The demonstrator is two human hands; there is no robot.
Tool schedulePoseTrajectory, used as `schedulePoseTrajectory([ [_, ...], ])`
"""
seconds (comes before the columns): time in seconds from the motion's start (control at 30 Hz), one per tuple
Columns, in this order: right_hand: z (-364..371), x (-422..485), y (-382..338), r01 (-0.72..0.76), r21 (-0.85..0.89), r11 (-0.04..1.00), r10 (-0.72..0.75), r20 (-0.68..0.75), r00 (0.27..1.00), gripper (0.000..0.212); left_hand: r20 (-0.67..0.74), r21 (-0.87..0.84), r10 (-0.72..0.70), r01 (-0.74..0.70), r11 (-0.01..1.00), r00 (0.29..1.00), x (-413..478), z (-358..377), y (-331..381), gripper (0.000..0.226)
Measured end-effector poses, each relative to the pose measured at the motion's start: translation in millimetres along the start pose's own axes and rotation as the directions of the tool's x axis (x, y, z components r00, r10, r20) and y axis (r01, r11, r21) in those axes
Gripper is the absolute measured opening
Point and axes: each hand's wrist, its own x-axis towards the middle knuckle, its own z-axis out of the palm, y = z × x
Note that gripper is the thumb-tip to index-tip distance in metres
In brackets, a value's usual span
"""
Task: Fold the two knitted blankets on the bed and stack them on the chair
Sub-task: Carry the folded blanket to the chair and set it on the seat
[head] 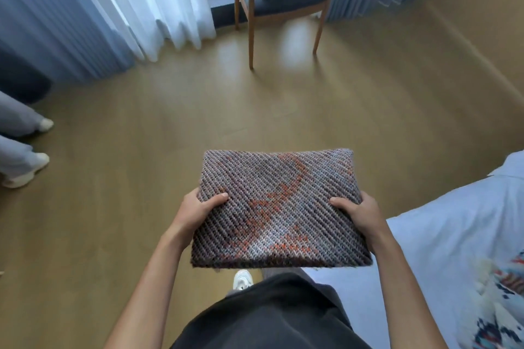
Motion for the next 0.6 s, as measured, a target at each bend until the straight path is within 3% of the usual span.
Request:
schedulePoseTrajectory([
  [0.3,-13,169,-102,-0.006,0.070,0.998,0.005,0.005,1.000,0.037,0.009,0.055,0.022,-0.023,0.998,1.000,154,57,130,0.040],
  [0.6,-41,311,-219,0.002,0.076,0.997,0.000,-0.027,1.000,0.021,0.003,0.076,0.031,-0.031,0.997,1.000,280,121,259,0.042],
])
